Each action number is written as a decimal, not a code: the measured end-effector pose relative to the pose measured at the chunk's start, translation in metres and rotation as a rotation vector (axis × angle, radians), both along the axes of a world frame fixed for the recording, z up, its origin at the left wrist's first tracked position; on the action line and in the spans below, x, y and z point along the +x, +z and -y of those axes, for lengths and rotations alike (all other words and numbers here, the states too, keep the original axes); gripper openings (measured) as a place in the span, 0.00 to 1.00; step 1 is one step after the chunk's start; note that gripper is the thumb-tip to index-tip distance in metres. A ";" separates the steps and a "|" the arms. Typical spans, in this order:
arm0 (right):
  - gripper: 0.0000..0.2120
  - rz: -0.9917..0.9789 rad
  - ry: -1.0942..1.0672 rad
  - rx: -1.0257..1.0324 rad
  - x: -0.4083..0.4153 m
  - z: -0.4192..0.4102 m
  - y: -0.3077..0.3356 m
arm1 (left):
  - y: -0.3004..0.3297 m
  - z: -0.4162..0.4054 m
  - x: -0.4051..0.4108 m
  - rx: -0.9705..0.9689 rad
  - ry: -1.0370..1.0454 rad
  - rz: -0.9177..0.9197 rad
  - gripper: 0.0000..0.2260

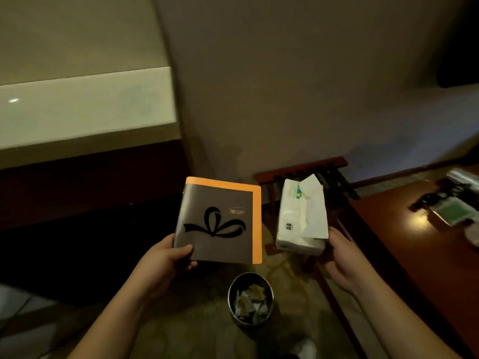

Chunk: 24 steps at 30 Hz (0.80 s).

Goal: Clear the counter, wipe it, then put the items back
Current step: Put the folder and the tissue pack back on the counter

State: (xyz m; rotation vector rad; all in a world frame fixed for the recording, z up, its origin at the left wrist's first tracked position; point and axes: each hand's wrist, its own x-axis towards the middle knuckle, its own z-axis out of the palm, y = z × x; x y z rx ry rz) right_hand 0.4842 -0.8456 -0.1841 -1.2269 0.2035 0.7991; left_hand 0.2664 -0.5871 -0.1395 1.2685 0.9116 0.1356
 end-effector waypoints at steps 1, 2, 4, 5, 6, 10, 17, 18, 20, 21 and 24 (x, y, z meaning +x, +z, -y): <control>0.18 0.013 0.038 0.004 -0.012 -0.015 0.005 | 0.003 -0.008 -0.019 0.005 0.046 0.015 0.15; 0.17 0.027 0.073 0.015 -0.024 -0.030 0.009 | 0.006 -0.016 -0.038 0.006 0.087 0.028 0.15; 0.20 0.056 0.155 0.044 -0.049 -0.059 0.019 | 0.014 -0.029 -0.077 -0.001 0.152 0.059 0.16; 0.23 0.068 0.207 0.063 -0.061 -0.073 0.024 | 0.017 -0.035 -0.096 0.001 0.181 0.075 0.15; 0.25 0.073 0.250 0.076 -0.072 -0.087 0.029 | 0.020 -0.041 -0.114 0.009 0.209 0.083 0.15; 0.23 0.073 0.396 0.114 -0.114 -0.141 0.049 | 0.029 -0.064 -0.186 0.022 0.348 0.116 0.15; 0.49 0.188 0.687 0.187 -0.167 -0.229 0.098 | 0.056 -0.094 -0.268 0.070 0.537 0.167 0.14; 0.48 0.181 0.708 0.195 -0.172 -0.242 0.104 | 0.061 -0.098 -0.277 0.080 0.558 0.180 0.14; 0.39 0.169 0.770 0.213 -0.183 -0.266 0.119 | 0.071 -0.106 -0.291 0.098 0.610 0.198 0.13; 0.33 0.161 0.788 0.222 -0.188 -0.278 0.126 | 0.076 -0.110 -0.297 0.106 0.638 0.206 0.13; 0.33 0.162 0.813 0.251 -0.203 -0.311 0.149 | 0.091 -0.127 -0.315 0.158 0.700 0.218 0.13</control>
